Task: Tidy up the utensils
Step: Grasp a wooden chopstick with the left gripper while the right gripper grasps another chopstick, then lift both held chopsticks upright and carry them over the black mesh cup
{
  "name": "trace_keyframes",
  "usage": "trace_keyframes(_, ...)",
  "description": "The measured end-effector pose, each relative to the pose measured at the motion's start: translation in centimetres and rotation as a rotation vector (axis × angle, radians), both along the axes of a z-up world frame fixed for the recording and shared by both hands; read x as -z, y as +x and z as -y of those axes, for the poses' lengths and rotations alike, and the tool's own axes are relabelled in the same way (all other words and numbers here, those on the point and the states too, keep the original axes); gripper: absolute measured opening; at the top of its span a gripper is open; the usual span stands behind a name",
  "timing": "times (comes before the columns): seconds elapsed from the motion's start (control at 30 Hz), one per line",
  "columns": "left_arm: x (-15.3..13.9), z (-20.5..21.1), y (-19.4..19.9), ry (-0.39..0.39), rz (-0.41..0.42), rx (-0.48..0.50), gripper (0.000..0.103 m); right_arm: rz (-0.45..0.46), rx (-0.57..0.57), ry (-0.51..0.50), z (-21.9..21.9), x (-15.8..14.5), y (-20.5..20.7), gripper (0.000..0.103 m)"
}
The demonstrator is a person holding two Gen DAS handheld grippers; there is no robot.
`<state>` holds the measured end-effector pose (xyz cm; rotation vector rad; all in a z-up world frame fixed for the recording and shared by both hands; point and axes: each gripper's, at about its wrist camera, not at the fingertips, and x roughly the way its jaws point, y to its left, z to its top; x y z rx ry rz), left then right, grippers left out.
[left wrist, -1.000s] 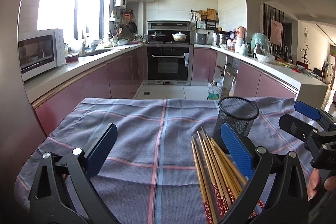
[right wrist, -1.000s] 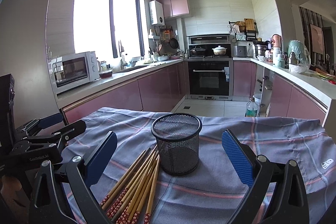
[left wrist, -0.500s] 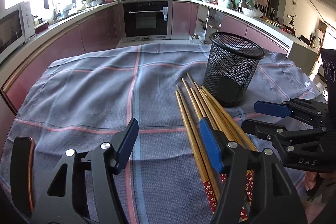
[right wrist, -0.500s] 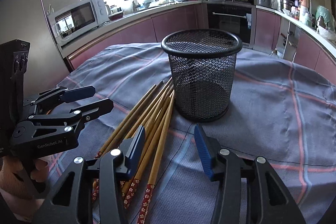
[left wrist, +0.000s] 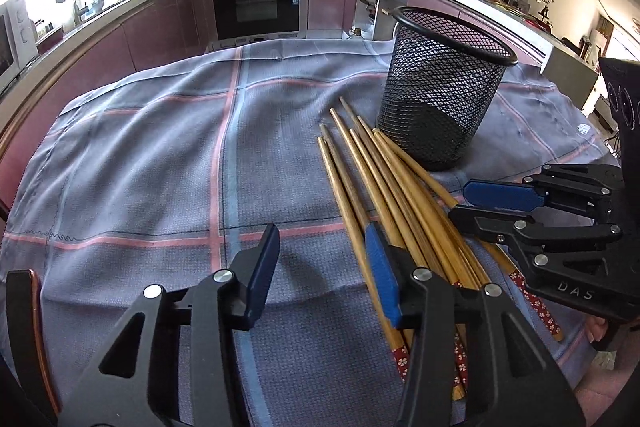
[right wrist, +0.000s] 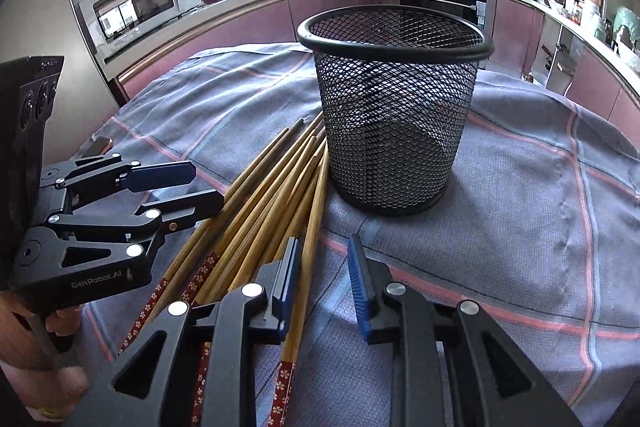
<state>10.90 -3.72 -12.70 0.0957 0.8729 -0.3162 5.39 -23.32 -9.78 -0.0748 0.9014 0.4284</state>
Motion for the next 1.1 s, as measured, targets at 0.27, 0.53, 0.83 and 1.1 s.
trace_keyframes(0.27,0.1,0.5,0.9,0.038,-0.026,0.032,0.034,-0.002,-0.002,-0.025,-0.6,0.2,0.6,0.017)
trace_keyframes(0.53,-0.1,0.1,1.0,0.002,-0.051,0.015,0.012,-0.019,0.003,0.003,-0.7,0.3,0.8,0.005)
trace_keyframes(0.83,-1.6,-0.7,-0.3,-0.043,-0.02,-0.02,0.008,0.027,-0.015,0.053,0.3,-1.7,-0.4,0.005)
trace_keyframes(1.1,-7.0,-2.3,-2.2,-0.173,0.071,0.022,0.008,0.141,-0.052,0.158,1.9,-6.0,-2.1,0.005)
